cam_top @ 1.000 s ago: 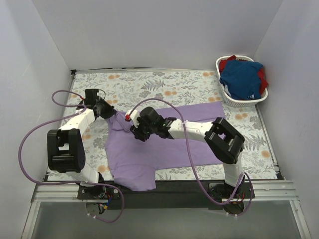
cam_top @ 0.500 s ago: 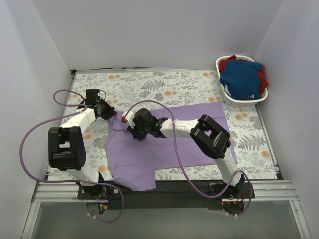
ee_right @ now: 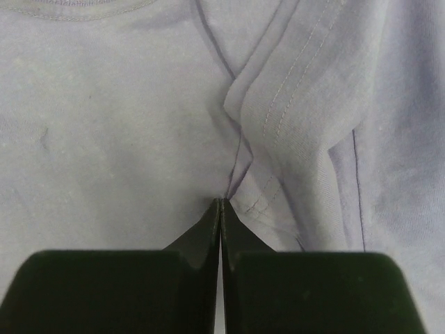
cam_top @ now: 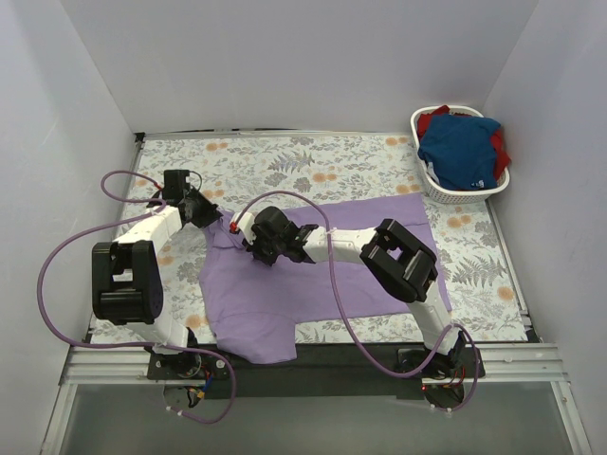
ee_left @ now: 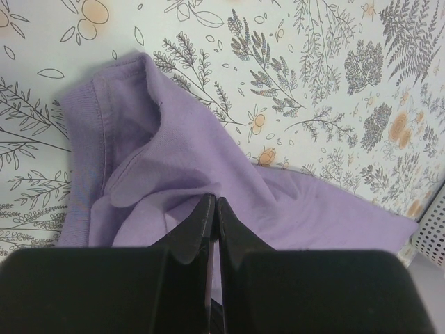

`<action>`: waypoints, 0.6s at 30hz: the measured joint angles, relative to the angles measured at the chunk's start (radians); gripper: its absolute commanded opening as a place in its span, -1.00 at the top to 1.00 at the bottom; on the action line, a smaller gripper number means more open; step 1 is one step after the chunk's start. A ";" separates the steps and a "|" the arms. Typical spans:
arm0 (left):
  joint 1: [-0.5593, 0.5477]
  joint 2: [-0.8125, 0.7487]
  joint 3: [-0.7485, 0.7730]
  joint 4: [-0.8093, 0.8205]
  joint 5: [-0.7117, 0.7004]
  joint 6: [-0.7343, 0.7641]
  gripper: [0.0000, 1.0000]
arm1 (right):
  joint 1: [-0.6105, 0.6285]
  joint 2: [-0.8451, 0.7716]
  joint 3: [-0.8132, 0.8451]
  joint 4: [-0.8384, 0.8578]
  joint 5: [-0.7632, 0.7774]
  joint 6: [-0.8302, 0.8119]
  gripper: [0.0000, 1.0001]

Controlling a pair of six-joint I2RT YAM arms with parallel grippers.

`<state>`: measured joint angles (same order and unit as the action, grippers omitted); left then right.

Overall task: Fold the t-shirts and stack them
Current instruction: Fold the tshirt

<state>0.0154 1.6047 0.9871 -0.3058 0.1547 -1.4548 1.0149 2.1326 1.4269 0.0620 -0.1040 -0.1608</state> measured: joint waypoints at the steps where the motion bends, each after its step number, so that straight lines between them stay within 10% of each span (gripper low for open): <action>1: 0.000 0.000 0.000 0.000 -0.001 0.000 1.00 | 0.000 0.000 0.000 0.000 0.001 0.001 0.97; 18: 0.000 0.000 0.000 0.000 -0.006 0.001 1.00 | 0.000 -0.022 0.019 -0.013 0.046 0.016 0.70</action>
<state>0.0154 1.6047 0.9871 -0.3058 0.1482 -1.4540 1.0145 2.1109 1.4460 0.0490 -0.0582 -0.1452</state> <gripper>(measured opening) 0.014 0.146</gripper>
